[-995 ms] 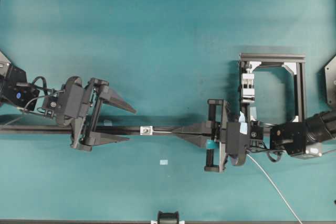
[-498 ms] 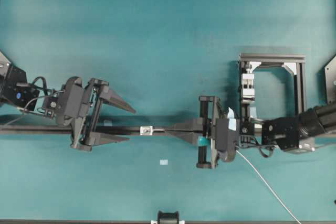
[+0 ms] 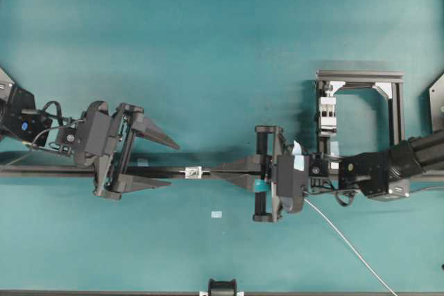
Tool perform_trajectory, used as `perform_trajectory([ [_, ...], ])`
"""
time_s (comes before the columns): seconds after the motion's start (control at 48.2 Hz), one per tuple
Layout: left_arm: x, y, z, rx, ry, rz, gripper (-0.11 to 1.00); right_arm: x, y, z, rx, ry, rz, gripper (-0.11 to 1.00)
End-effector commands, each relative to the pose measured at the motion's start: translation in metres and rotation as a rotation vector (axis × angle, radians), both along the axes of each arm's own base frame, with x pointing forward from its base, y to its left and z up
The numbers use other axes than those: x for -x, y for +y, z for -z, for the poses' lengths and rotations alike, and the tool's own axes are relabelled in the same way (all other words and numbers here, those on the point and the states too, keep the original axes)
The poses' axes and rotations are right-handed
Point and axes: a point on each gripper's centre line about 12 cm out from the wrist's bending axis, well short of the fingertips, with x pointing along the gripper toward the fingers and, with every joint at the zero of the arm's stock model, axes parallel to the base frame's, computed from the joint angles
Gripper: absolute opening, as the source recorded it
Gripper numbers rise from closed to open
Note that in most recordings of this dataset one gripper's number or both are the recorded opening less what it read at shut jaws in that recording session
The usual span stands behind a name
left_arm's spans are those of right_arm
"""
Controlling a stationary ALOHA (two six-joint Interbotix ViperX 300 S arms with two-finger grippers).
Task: Insert the wire into the hole on the left side and pull it with the left arm.
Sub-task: 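Push the wire tip leftward through the bracket hole with the right gripper, then move the left gripper to the wire tip and close on it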
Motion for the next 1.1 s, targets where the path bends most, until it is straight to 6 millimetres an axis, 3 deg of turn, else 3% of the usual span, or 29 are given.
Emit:
perform_trajectory([
  [0.0, -0.002, -0.002, -0.005, 0.004, -0.021, 0.006, 0.78, -0.008, 0.000, -0.009, -0.011, -0.027, 0.000, 0.04],
  [0.58, -0.008, -0.004, -0.006, 0.042, 0.013, -0.004, 0.77, -0.014, 0.000, -0.011, -0.009, -0.026, -0.013, 0.04],
  [0.891, -0.014, -0.010, -0.010, 0.059, 0.005, 0.003, 0.50, -0.014, 0.000, -0.011, -0.009, -0.026, -0.013, 0.04],
  [1.078, -0.018, -0.012, -0.013, 0.062, 0.001, 0.008, 0.46, -0.013, 0.000, -0.010, -0.008, -0.023, -0.013, 0.04],
])
